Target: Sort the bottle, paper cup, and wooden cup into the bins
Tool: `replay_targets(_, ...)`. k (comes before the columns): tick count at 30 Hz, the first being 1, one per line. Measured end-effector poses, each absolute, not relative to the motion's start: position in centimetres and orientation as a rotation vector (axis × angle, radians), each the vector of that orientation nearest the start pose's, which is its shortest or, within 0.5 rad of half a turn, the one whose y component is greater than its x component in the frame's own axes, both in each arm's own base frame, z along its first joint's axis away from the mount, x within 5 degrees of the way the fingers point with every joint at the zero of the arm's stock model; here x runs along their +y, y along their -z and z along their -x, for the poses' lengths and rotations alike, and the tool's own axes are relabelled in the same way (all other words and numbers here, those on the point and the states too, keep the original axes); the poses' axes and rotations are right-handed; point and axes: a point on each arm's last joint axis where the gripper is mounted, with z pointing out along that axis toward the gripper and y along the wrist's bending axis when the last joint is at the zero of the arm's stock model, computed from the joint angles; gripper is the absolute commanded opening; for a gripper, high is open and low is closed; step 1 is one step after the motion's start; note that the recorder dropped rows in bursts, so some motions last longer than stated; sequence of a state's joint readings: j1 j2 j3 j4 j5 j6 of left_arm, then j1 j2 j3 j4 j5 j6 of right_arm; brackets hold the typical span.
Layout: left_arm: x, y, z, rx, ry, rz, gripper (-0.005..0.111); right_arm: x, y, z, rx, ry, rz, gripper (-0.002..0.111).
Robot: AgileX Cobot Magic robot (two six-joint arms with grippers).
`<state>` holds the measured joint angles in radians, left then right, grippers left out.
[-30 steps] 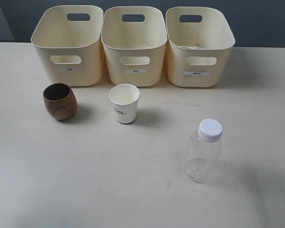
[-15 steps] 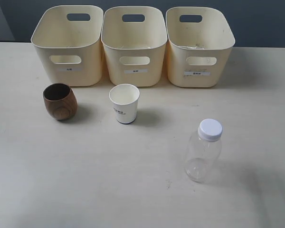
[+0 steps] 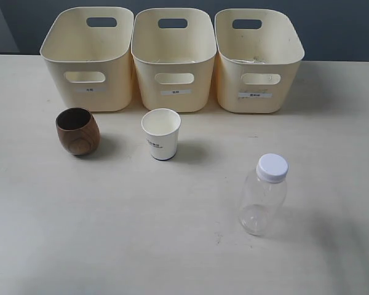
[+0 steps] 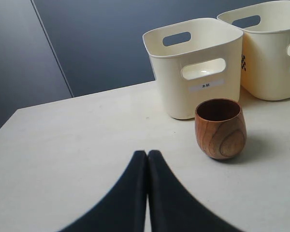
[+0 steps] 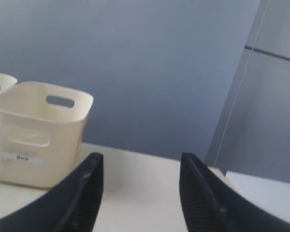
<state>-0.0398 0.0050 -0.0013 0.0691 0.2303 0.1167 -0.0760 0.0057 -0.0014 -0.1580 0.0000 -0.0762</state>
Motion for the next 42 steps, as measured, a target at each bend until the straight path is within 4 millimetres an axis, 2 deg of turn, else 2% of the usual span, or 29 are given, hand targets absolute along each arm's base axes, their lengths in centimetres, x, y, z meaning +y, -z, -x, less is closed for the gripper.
replay_targets(7,-0.1,-19.2,-5.6,1.709,-0.12,-0.18,0.0,-0.1,-23.1,-5.3,1.288,0.223,0.11,0.047)
replay_targets(8,-0.1,-19.2,-5.6,1.709,-0.12,-0.18,0.0,-0.1,-23.4,-5.2,1.254,0.172,0.07,0.047)
replay_targets(9,-0.1,-19.2,-5.6,1.709,-0.12,-0.18,0.0,-0.3,-24.0,-5.0,1.189,-0.011,-0.079,0.047)
replay_targets(12,-0.1,-19.2,-5.6,1.709,-0.12,-0.18,0.0,-0.6,-24.4,-4.8,1.104,-0.275,-0.293,0.047)
replay_targets(14,-0.1,-19.2,-5.6,1.709,-0.12,-0.18,0.0,-0.8,-24.5,-4.8,1.068,-0.38,-0.386,0.047)
replay_targets(17,-0.1,-19.2,-5.6,1.709,-0.12,-0.18,0.0,-1.0,-24.5,-4.7,1.042,-0.45,-0.455,0.047)
replay_targets(26,-0.1,-19.2,-5.6,1.709,-0.12,-0.18,0.0,-1.1,-24.4,-4.7,1.041,-0.484,-0.493,0.047)
replay_targets(32,-0.1,-19.2,-5.6,1.709,-0.12,-0.18,0.0,-0.6,-22.3,-5.5,1.291,-0.484,-0.533,0.047)
replay_targets(34,-0.1,-19.2,-5.6,1.709,-0.12,-0.18,0.0,-0.5,-22.0,-5.6,1.349,-0.422,-0.48,0.047)
replay_targets(42,-0.1,-19.2,-5.6,1.709,-0.12,-0.18,0.0,-0.4,-21.4,-5.6,1.434,-0.331,-0.394,0.047)
